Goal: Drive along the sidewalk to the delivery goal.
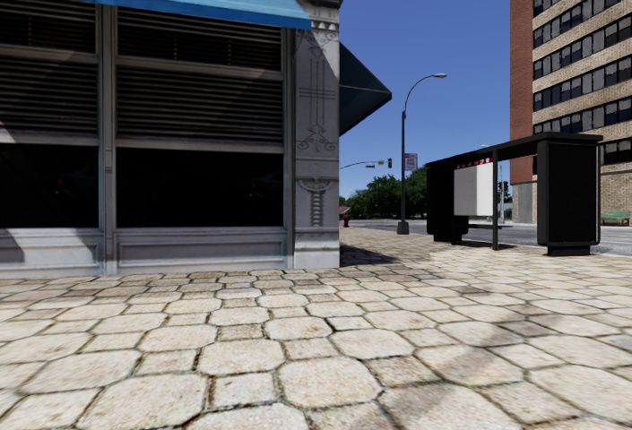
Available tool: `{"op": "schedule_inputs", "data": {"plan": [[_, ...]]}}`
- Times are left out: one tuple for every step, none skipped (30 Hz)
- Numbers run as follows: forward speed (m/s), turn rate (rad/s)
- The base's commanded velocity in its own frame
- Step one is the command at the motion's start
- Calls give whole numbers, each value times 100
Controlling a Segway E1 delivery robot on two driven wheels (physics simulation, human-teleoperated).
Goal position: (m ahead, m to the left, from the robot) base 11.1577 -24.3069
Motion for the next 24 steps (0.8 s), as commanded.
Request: {"op": "schedule_inputs", "data": {"plan": [[0,0],[0,0],[0,0],[0,0],[0,0],[0,0],[0,0],[0,0],[0,0],[0,0],[0,0],[0,0],[0,0],[0,0],[0,0],[0,0],[0,0],[0,0],[0,0],[0,0],[0,0],[0,0],[0,0],[0,0]]}}
